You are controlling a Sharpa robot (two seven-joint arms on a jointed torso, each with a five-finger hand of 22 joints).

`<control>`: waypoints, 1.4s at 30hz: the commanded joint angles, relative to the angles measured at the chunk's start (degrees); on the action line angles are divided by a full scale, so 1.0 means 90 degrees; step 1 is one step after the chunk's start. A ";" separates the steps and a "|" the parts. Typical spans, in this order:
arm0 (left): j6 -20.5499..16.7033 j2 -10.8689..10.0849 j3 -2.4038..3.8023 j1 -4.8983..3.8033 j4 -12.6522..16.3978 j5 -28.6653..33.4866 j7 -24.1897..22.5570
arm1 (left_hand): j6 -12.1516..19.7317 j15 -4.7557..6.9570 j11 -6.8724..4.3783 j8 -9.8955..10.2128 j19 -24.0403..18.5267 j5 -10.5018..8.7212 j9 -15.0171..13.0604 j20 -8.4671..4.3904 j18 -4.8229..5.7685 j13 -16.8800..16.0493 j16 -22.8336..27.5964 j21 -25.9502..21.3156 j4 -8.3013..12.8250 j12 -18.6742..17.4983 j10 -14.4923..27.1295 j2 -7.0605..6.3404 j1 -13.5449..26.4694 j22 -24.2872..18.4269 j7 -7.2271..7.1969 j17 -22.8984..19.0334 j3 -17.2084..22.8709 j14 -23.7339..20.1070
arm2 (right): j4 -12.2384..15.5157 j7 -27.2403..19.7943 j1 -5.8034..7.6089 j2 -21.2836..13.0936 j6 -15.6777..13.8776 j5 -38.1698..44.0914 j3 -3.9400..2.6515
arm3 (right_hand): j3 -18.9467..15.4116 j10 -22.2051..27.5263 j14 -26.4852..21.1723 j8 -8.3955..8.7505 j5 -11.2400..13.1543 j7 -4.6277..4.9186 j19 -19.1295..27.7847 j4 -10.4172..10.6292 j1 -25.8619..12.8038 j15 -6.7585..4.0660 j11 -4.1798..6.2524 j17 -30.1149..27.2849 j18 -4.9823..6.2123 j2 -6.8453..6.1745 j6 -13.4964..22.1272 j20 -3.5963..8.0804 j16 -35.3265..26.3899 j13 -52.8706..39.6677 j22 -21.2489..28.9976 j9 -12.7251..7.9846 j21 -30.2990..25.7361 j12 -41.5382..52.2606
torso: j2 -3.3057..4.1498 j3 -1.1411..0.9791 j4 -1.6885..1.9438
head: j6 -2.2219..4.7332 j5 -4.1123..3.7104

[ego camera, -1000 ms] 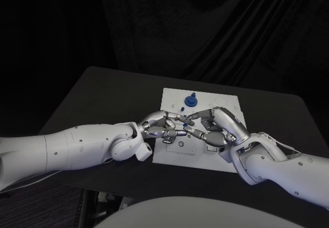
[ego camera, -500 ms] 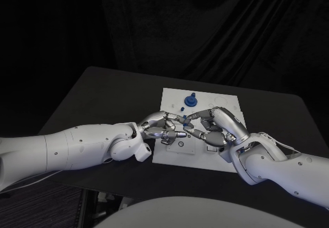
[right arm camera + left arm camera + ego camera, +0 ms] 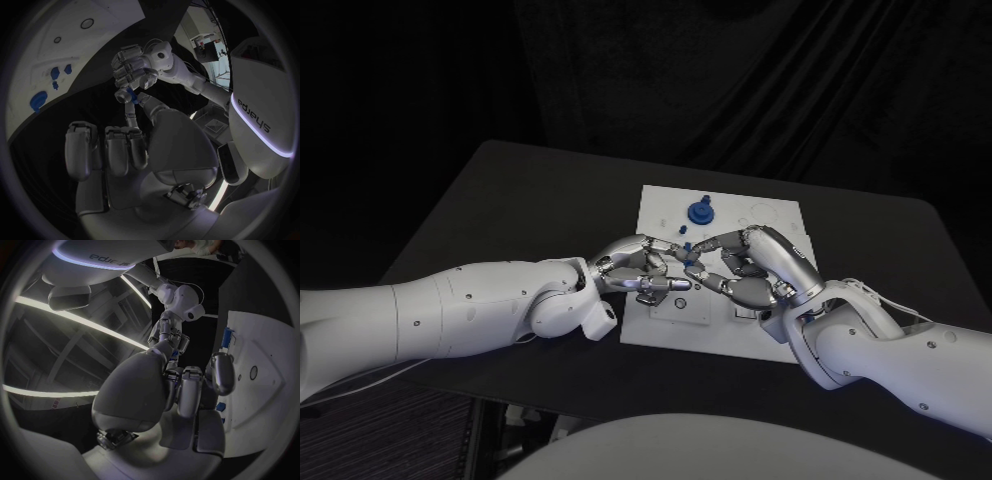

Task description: Assemble the parts on the task board

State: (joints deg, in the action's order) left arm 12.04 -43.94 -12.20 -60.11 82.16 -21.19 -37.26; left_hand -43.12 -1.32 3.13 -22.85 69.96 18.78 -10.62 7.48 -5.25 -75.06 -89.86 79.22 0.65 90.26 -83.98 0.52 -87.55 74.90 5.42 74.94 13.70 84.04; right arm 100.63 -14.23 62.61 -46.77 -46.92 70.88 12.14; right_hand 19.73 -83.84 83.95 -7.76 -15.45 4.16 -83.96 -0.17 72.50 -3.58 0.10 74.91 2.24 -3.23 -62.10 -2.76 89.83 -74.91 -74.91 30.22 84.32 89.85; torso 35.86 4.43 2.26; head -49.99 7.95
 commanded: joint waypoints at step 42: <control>0.0171 -0.0077 0.0004 0.0015 -0.0037 -0.0006 0.0157 | 0.0332 -0.0028 0.0056 -0.0547 -0.0048 -0.0091 -0.0631 0.0054 0.0095 -0.1660 -0.0016 -0.0049 0.0140 -0.0029 -0.0669 0.0145 0.0274 0.0798 0.0248 0.1673 -0.0063 0.0662 | 0.0079 0.0056 -0.0014 -0.0090 0.0167 -0.0341 -0.0003 | 0.0037 -0.0685 0.0672 -0.0019 -0.0020 0.0002 -0.0341 -0.0010 0.0057 0.0047 -0.0042 0.1677 -0.0080 0.0032 -0.0033 -0.0044 0.0018 -0.1676 -0.1456 0.0013 -0.0045 0.0017 | 0.0004 -0.0001 -0.0001 | -0.0001 0.0042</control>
State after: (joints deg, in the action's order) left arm 12.87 -44.65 -12.20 -60.11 81.79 -21.19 -35.69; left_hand -40.41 -1.33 3.20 -27.96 69.73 18.05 -16.25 7.71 -5.25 -75.09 -89.86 78.96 1.76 90.35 -84.02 1.87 -85.74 74.93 7.71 74.92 13.23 84.05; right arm 101.13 -14.31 62.58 -47.49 -45.60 67.98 12.15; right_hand 19.81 -83.84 83.95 -7.74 -15.42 4.16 -83.96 -0.27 72.53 -3.58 0.10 74.91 2.24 -3.19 -62.11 -2.77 89.83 -74.90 -74.94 30.26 84.09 89.85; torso 35.88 4.43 2.26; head -49.99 8.34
